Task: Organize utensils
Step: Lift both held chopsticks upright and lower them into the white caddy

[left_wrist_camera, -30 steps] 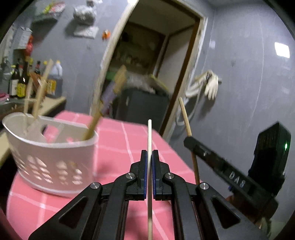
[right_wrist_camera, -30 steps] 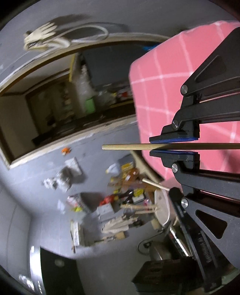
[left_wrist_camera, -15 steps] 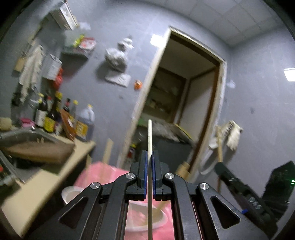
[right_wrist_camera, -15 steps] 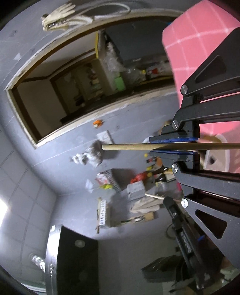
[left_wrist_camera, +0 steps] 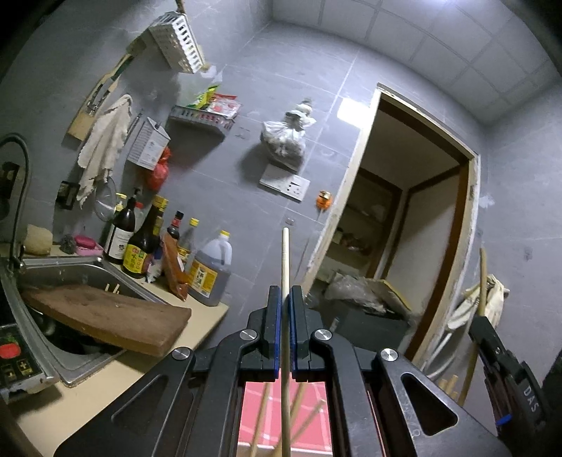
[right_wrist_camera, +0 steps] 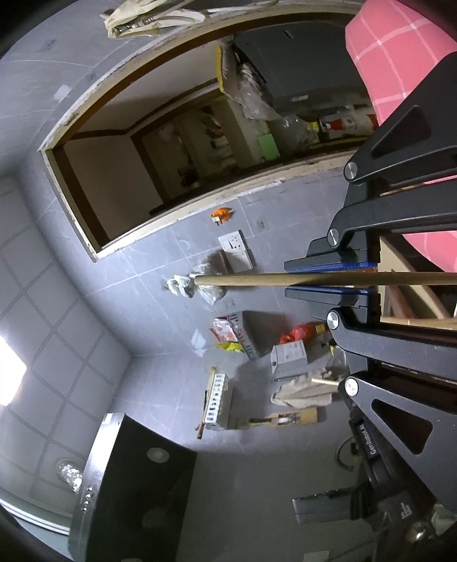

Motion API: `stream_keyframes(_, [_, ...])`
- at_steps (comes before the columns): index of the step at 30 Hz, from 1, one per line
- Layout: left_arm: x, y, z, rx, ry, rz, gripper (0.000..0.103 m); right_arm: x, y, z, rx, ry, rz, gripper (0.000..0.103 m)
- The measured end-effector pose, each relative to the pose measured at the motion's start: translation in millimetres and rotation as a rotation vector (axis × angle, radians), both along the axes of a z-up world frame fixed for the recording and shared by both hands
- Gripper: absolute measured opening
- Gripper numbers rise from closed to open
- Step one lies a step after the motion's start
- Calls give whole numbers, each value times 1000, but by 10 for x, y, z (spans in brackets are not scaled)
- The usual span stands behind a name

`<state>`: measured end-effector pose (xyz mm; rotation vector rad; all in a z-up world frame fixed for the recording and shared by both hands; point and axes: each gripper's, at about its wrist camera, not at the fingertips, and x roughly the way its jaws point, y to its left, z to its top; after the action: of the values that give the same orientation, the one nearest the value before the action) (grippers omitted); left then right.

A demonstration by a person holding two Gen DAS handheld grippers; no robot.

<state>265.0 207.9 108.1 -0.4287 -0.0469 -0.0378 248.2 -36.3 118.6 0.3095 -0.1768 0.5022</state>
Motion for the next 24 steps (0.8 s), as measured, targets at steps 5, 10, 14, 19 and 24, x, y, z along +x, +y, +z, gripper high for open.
stream_keyframes(5, [79, 4, -94, -4, -8, 25, 2, 32, 20, -63, -4, -23, -44, 5])
stream_keyframes(10, [127, -33, -215, -8, 9, 36, 2, 62, 10, -145, 3, -24, -66, 5])
stream_keyframes(14, [129, -91, -307, -4, 21, 32, 2, 87, -3, -206, 11, -21, -68, 5])
stream_keyframes(19, [120, -162, -413, 2, 40, 25, 2, 109, 5, -269, 2, -9, -73, 5])
stream_keyframes(24, [101, -258, -535, 15, 68, 11, 2, 118, 18, -316, -26, 25, -76, 6])
